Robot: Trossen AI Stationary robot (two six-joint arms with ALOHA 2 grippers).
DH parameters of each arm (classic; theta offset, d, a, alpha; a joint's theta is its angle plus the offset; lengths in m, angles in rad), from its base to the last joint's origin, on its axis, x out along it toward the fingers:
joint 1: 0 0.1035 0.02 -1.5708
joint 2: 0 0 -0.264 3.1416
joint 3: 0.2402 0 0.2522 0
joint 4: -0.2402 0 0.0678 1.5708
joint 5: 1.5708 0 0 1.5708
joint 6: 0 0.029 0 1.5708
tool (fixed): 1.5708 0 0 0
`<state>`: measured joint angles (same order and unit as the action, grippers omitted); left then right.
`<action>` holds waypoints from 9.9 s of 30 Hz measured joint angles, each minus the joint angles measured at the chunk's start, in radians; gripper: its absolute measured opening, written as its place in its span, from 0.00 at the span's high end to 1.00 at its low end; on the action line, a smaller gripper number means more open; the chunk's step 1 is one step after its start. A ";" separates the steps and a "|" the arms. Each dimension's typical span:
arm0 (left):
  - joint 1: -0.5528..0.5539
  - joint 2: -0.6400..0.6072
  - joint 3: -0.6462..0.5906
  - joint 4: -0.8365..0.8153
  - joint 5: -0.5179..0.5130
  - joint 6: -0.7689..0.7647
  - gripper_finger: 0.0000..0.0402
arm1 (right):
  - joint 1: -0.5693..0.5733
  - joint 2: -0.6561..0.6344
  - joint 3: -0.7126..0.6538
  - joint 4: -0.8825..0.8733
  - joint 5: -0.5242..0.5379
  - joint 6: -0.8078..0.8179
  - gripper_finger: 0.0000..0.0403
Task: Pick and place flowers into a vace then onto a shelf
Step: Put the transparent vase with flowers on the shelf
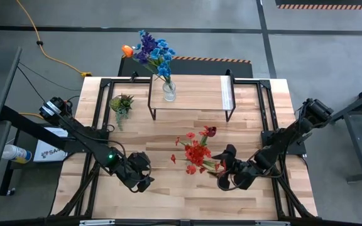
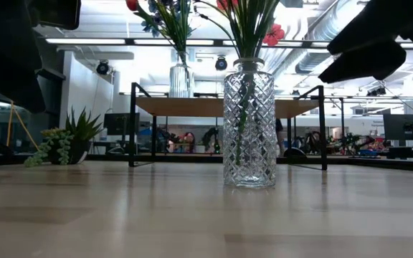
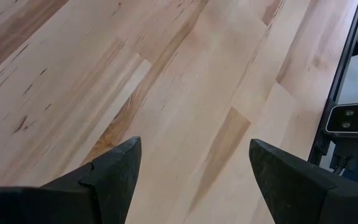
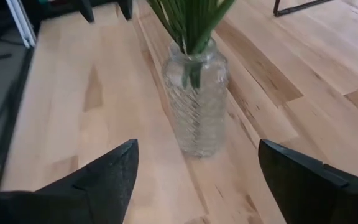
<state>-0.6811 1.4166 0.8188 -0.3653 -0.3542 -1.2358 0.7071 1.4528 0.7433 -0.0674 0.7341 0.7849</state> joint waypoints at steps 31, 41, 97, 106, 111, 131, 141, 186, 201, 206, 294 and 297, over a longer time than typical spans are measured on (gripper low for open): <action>0.000 0.000 0.000 0.008 0.002 0.000 0.18 | -0.050 0.237 0.000 0.353 0.151 -0.058 0.20; 0.000 0.000 0.000 0.019 0.002 -0.003 0.18 | -0.127 0.237 0.000 0.354 0.048 -0.098 0.20; 0.000 0.000 0.000 0.019 0.030 0.000 0.18 | -0.190 0.445 0.000 0.739 0.070 -0.165 0.24; 0.000 0.000 0.000 0.019 0.030 0.000 0.18 | -0.190 0.445 0.001 0.744 0.074 -0.166 0.40; 0.000 0.000 0.000 0.019 0.029 0.000 0.18 | -0.190 0.446 0.001 0.747 0.079 -0.165 0.40; 0.000 0.000 0.000 0.029 0.029 0.000 0.18 | -0.190 0.436 0.349 0.389 0.079 -0.413 0.40; 0.000 0.000 0.000 0.062 0.053 0.000 0.18 | -0.190 0.432 0.637 0.060 0.131 -0.517 0.40; -0.118 0.000 0.000 0.192 -0.080 -0.002 0.18 | -0.398 -0.098 0.956 -1.255 0.495 -0.003 0.40; -0.118 0.000 0.000 0.198 -0.135 -0.003 0.18 | -0.512 -0.211 0.524 -0.830 0.436 -0.013 0.40; -0.118 0.000 0.000 0.199 -0.135 -0.003 0.18 | -0.590 -0.279 0.362 -0.513 0.384 -0.152 0.40; -0.117 0.000 0.000 0.237 -0.188 -0.026 0.18 | -0.961 -0.029 0.222 -0.003 -0.087 -0.382 0.38; -0.117 0.000 0.000 0.240 -0.188 -0.026 0.18 | -0.961 -0.029 0.222 -0.007 -0.083 -0.381 0.38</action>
<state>-0.7986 1.4170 0.8192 -0.1255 -0.5423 -1.2621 -0.2543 1.4235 0.9657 -0.0747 0.6507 0.4038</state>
